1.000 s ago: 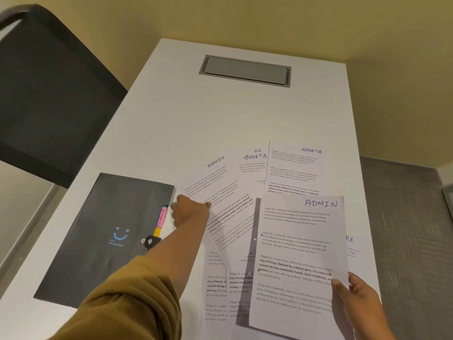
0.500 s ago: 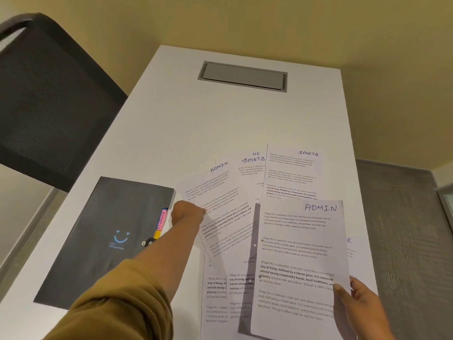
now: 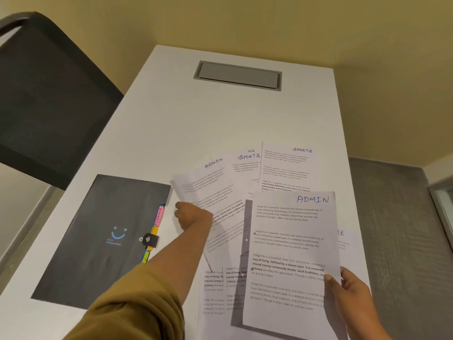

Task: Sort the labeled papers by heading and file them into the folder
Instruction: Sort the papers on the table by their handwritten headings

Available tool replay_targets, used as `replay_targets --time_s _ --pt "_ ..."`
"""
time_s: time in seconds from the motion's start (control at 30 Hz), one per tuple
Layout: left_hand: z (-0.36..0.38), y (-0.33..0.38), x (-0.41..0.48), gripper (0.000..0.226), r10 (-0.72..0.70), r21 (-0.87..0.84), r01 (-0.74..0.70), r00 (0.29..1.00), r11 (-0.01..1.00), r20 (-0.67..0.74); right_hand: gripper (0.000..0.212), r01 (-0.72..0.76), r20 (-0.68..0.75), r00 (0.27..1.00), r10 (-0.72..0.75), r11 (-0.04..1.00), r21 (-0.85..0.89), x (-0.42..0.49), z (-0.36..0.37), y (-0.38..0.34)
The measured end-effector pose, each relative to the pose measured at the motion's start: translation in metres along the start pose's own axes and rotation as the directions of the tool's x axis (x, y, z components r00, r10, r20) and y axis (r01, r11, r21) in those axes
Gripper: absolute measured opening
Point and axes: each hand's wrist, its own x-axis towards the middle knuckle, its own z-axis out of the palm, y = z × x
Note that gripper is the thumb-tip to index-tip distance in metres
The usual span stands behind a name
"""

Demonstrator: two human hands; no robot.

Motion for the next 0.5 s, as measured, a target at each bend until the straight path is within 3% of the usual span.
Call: replay_targets --time_s 0.1,0.17,0.33,0.5 --pt "-0.008 -0.007 0.008 0.024 0.152 0.014 -0.152 0.988 0.988 0.037 0.02 0.009 0.002 1.0 -0.009 1.0 0.017 0.002 -0.002 -0.002" --pt "-0.018 -0.012 0.01 0.009 0.273 -0.004 -0.273 0.96 0.962 0.066 0.018 0.023 -0.03 0.999 -0.023 0.999 -0.024 0.006 -0.005 0.002" --pt "-0.068 -0.01 -0.006 0.014 0.589 -0.167 -0.573 0.805 0.802 0.067 0.018 0.034 -0.071 0.997 -0.038 0.998 -0.061 0.014 -0.017 0.013" --pt "-0.121 -0.015 -0.03 0.016 0.616 -0.333 -0.579 0.788 0.744 0.007 0.017 0.038 -0.123 0.992 -0.036 0.999 0.021 0.012 -0.023 0.012"
